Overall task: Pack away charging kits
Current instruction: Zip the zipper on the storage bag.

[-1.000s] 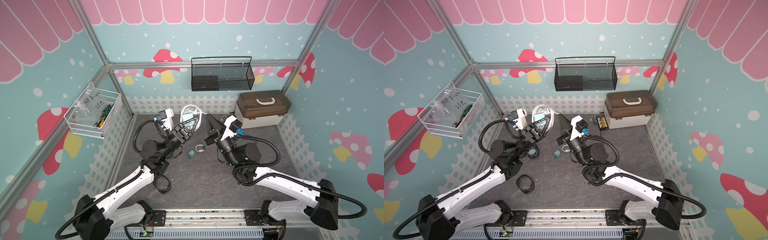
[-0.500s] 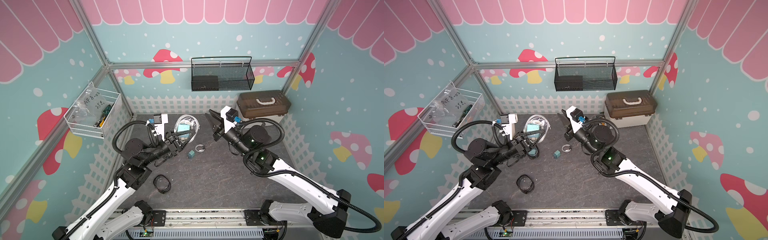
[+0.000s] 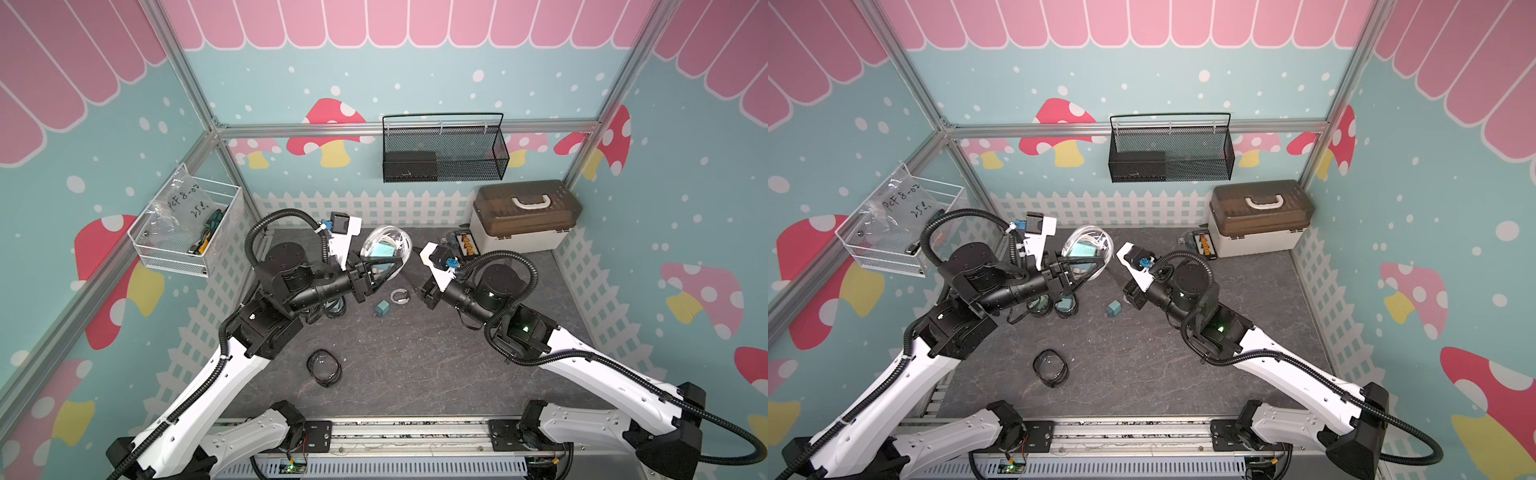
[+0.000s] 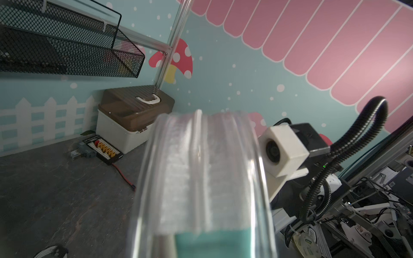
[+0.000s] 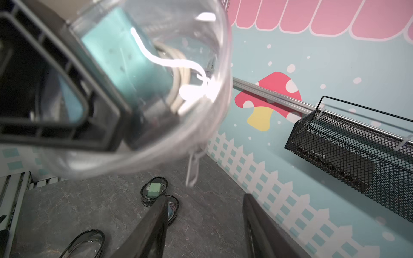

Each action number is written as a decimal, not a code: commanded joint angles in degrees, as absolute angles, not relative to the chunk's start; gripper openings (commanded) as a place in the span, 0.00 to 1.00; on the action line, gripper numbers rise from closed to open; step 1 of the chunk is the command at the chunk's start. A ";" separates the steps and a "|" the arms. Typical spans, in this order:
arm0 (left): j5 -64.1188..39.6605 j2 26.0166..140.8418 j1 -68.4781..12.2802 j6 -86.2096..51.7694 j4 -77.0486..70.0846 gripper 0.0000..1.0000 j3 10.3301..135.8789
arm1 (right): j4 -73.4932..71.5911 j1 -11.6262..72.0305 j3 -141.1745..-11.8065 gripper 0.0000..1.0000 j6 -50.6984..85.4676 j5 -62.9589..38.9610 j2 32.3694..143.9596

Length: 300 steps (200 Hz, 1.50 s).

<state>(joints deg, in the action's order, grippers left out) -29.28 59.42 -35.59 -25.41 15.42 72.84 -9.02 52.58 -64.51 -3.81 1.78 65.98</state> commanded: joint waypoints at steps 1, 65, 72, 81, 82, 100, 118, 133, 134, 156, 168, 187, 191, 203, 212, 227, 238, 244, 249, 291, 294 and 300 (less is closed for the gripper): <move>-26.96 59.41 -36.51 -21.29 19.32 0.00 74.86 | -9.85 52.87 -67.55 0.52 -3.14 4.28 67.05; -24.04 59.48 -37.00 -19.64 20.92 0.00 74.41 | -9.94 52.91 -68.12 0.26 -2.48 7.19 67.94; -23.73 59.27 -37.01 -19.61 21.07 0.00 74.28 | -9.84 52.95 -68.12 0.25 -2.54 7.16 67.86; -23.47 59.16 -37.02 -19.55 21.01 0.00 73.97 | -9.88 52.91 -68.12 0.26 -2.55 7.03 67.72; -23.42 59.15 -37.05 -19.49 20.92 0.00 73.94 | -9.86 52.87 -68.12 0.25 -2.55 7.03 67.74; -23.28 59.05 -37.01 -19.51 21.01 0.00 73.65 | -9.72 52.95 -68.09 0.25 -2.64 6.77 67.68; -23.22 59.08 -37.00 -19.54 21.04 0.00 73.52 | -9.51 52.93 -68.12 0.15 -2.86 6.61 67.76; -23.05 59.20 -37.05 -19.60 21.16 0.00 73.48 | -9.32 52.91 -68.12 0.09 -2.99 6.68 67.76; -23.04 59.22 -37.02 -19.60 21.12 0.00 73.48 | -9.32 52.91 -68.07 0.08 -2.99 6.68 67.76; -22.57 59.00 -37.00 -19.47 21.17 0.00 73.48 | -9.00 52.91 -68.03 0.07 -3.53 6.84 67.85; -22.37 58.90 -37.01 -19.55 21.27 0.00 73.63 | -8.54 52.88 -68.03 0.12 -3.88 6.57 67.85; -21.73 58.33 -37.05 -19.83 21.37 0.00 73.66 | -8.18 52.91 -67.32 0.28 -4.98 5.95 67.44; -21.63 58.19 -37.00 -19.93 21.36 0.00 73.71 | -8.17 52.91 -66.97 0.32 -5.30 5.77 67.27; -21.03 57.78 -36.98 -20.17 21.46 0.00 73.74 | -8.15 52.90 -65.92 0.37 -6.36 5.92 66.63; -21.00 57.53 -36.93 -20.14 21.45 0.00 73.83 | -8.17 52.91 -65.13 0.37 -6.96 6.17 66.31; -21.03 57.39 -36.96 -20.43 21.49 0.00 74.05 | -8.19 52.89 -64.35 0.37 -7.52 5.69 65.92; -21.16 57.48 -36.92 -20.48 21.42 0.00 74.18 | -8.02 52.92 -64.33 0.37 -7.58 4.81 65.87; -21.26 57.57 -36.91 -20.63 21.21 0.00 74.18 | -7.75 52.90 -64.46 0.37 -7.56 4.27 66.05; -21.34 57.65 -36.93 -20.64 21.19 0.00 74.18 | -7.67 52.91 -64.66 0.37 -7.51 3.89 66.12; -20.78 58.18 -36.97 -20.31 21.20 0.00 73.85 | -7.61 52.95 -66.24 0.38 -6.43 2.33 67.05; -20.78 58.23 -36.95 -20.30 21.22 0.00 73.83 | -7.67 52.99 -66.39 0.38 -6.31 2.60 67.14; -20.79 58.27 -36.95 -20.29 21.23 0.00 73.83 | -7.62 52.97 -66.86 0.38 -6.06 3.06 67.28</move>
